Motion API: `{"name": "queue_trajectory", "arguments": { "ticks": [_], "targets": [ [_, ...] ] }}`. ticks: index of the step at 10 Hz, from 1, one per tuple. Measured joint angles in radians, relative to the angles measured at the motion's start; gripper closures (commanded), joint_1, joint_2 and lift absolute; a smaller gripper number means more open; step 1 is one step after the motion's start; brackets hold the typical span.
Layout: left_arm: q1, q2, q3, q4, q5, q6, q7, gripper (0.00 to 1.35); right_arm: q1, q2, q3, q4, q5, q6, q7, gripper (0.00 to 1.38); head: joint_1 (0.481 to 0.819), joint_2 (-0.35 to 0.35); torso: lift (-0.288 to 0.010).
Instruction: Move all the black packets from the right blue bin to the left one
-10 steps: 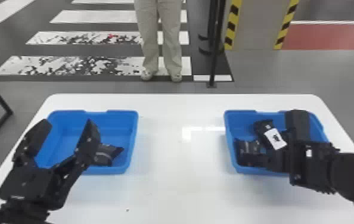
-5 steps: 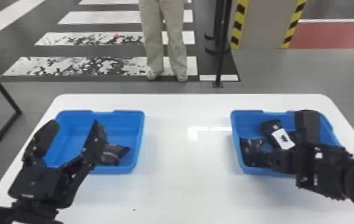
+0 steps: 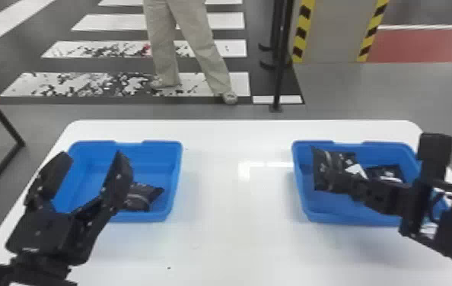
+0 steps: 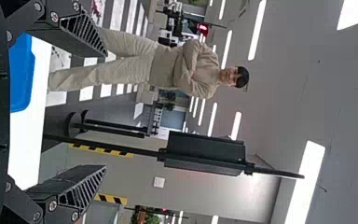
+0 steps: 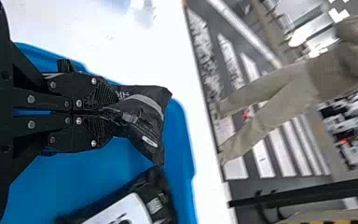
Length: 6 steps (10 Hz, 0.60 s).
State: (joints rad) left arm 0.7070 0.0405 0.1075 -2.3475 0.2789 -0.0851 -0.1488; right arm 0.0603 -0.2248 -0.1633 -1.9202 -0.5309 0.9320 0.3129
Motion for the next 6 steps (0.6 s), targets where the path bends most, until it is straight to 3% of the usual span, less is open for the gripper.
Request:
{"name": "queue_trajectory", "arguments": {
  "ticks": [3,4,6],
  "targets": [
    [-0.013,0.0,-0.013,0.0,0.035,0.006,0.002,0.2,-0.031,-0.023,-0.011,0.151,-0.086,-0.275,0.281,1.13,0.695,0.039,-0.14],
    [-0.019,0.003,-0.025,0.0,0.059,0.016,0.002,0.19,-0.035,-0.033,0.012,0.167,-0.124,-0.315,0.342,1.13,0.695,0.053,-0.14],
    [-0.042,0.019,-0.064,-0.011,0.116,0.071,-0.002,0.19,-0.035,-0.048,0.103,0.149,-0.195,-0.337,0.379,1.13,0.695,0.09,-0.14]
  ]
}}
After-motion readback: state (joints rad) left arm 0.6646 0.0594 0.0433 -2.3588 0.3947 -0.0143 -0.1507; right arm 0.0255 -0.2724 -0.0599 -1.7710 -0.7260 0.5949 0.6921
